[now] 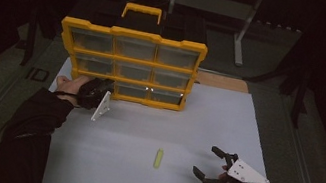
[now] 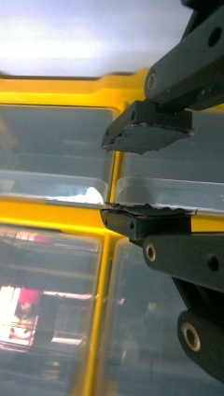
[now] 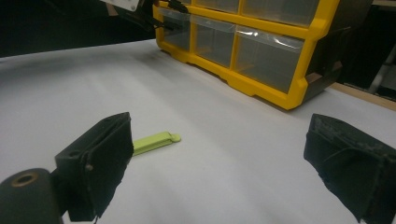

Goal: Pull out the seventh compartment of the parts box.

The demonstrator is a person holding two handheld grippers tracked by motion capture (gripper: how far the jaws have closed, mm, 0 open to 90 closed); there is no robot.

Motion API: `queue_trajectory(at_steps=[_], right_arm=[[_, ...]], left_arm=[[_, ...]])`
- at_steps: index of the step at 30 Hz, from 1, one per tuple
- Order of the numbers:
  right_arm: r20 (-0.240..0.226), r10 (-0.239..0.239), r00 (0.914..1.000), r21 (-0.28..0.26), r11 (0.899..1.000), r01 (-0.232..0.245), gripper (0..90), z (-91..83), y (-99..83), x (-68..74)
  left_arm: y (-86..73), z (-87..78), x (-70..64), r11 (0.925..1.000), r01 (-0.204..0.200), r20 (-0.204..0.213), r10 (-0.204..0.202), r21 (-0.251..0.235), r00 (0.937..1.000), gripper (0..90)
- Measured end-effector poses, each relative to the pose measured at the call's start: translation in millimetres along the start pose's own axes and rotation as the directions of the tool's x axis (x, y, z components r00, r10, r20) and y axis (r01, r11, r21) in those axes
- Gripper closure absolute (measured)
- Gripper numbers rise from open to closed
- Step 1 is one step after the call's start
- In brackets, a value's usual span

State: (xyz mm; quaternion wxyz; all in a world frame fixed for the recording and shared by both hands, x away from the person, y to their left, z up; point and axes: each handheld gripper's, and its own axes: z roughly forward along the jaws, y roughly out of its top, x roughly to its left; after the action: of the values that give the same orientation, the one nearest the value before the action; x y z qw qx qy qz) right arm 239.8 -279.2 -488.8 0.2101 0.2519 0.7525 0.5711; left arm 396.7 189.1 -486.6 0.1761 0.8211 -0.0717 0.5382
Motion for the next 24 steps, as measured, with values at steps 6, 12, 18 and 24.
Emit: queue_trajectory(at_steps=[6,12,18,24], right_arm=[[-0.005,0.003,1.0000,0.005,1.000,-0.003,8.1,1.9,-0.1,-0.5],[-0.009,-0.001,1.0000,0.012,1.000,0.001,8.1,2.0,-0.2,0.3],[-0.005,-0.003,1.0000,0.007,1.000,0.003,8.1,1.2,0.6,0.1],[-0.002,-0.005,1.0000,0.009,1.000,0.006,8.2,1.3,0.7,0.4]], left_arm=[[3.0,1.4,3.7,0.9997,0.016,0.023,-0.017,0.016,0.9996,64.6],[4.7,1.7,-0.1,0.9995,0.002,-0.012,-0.002,0.032,0.9999,67.6],[6.8,3.4,-9.3,0.9959,-0.064,-0.094,0.070,0.063,0.9931,72.4],[8.6,4.8,-15.3,0.9929,-0.084,-0.141,0.096,0.084,0.9854,75.1]])
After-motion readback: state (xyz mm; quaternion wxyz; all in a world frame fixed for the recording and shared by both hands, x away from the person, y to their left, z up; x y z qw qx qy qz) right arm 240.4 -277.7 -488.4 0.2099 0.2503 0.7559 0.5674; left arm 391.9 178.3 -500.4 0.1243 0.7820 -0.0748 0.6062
